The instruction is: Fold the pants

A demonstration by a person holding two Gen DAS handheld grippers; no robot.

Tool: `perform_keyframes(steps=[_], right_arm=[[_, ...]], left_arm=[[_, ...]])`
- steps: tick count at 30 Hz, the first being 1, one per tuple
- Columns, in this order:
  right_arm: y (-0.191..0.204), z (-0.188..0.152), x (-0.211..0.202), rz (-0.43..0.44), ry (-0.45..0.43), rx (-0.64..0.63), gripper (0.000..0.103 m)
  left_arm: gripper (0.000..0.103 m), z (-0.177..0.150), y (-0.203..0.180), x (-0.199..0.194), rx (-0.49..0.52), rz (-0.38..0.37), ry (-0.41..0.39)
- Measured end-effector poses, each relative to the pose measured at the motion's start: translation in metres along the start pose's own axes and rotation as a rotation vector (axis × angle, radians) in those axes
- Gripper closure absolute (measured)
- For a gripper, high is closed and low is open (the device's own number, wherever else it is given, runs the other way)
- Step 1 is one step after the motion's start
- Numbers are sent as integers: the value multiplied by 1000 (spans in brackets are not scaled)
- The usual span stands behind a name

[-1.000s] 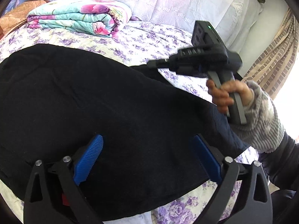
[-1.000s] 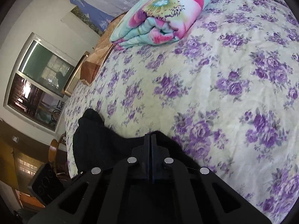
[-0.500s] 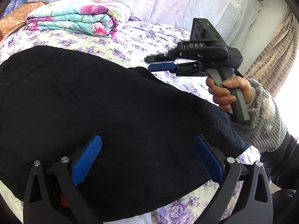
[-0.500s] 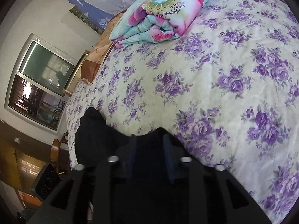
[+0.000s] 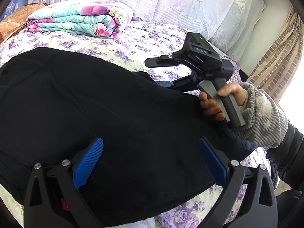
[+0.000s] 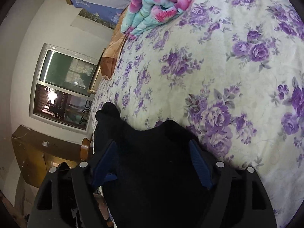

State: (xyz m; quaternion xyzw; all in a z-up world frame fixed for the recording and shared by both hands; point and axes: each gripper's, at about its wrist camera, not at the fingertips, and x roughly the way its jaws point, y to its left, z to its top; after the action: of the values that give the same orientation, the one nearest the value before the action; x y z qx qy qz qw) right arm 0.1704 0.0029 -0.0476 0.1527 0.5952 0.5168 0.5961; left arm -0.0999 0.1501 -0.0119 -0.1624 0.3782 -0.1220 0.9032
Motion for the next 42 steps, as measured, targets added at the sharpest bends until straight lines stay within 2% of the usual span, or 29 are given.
perform_keyframes(steps=[2,4,5,6,7,10,12,15,17,18,20,22,24,26,27,29,30,31,32,33,34,35,36,38,40,41,42], right_arm=[[2,2,-1,-18,3,21,36],[7,1,4,-67,21,-16,57],[9,-2,5,-103,26,-44,64],[11,-5,6,-138,31,-75,83],[12,-9,6,-156,30,-93,93],[33,-19,6,-244,5,-233,98],[51,-14,-5,-293,-66,-328,98],[44,19,-21,-296,-148,-268,101],[30,29,-12,-381,-169,-253,103],[15,32,-5,-383,-155,-208,103],[-12,33,-1,-330,-133,-107,103],[-14,29,-14,-311,-186,-92,103],[2,19,-32,-258,-246,-105,103],[30,4,-44,-190,-278,-148,99],[44,-2,-45,-162,-272,-171,99],[62,-9,-34,-124,-224,-206,92],[68,-13,-24,-113,-191,-217,66],[70,-15,-12,-116,-172,-218,39],[69,-16,-1,-137,-159,-216,35],[61,-15,14,-205,-143,-210,35],[54,-14,23,-261,-133,-201,36],[44,-14,31,-291,-126,-186,37],[38,-15,30,-260,-161,-180,38],[40,-17,19,-254,-204,-142,37],[45,-25,-12,-240,-309,-71,25],[48,-31,-31,-197,-371,-50,21],[50,-35,-43,-160,-410,-44,12]], left_arm=[[5,-1,-1,0,2,2,0],[5,-1,-1,0,2,2,0],[5,-1,-1,0,3,2,0],[5,0,-1,0,4,3,0],[5,0,0,0,4,3,0],[5,0,0,0,4,3,-1],[5,0,0,0,5,2,0],[5,1,0,1,6,-1,0],[5,1,1,1,6,3,1],[5,1,1,1,6,4,1],[5,1,1,1,7,3,1],[5,1,2,-1,4,-2,-2],[5,3,6,-9,-26,-10,-27],[5,7,14,-27,-70,17,-98],[5,10,18,-34,-88,35,-131],[5,20,32,-51,-136,80,-188],[5,25,40,-55,-154,118,-194],[5,29,51,-56,-184,196,-185],[5,31,63,-53,-218,283,-159],[5,31,73,-49,-248,346,-123],[6,28,90,-41,-289,366,-55],[6,25,102,-35,-316,336,-13],[7,20,106,-37,-320,314,-24],[7,19,99,-45,-296,348,-38],[7,16,93,-57,-303,375,-89],[7,16,92,-66,-322,346,-125],[7,14,91,-71,-333,313,-144]])
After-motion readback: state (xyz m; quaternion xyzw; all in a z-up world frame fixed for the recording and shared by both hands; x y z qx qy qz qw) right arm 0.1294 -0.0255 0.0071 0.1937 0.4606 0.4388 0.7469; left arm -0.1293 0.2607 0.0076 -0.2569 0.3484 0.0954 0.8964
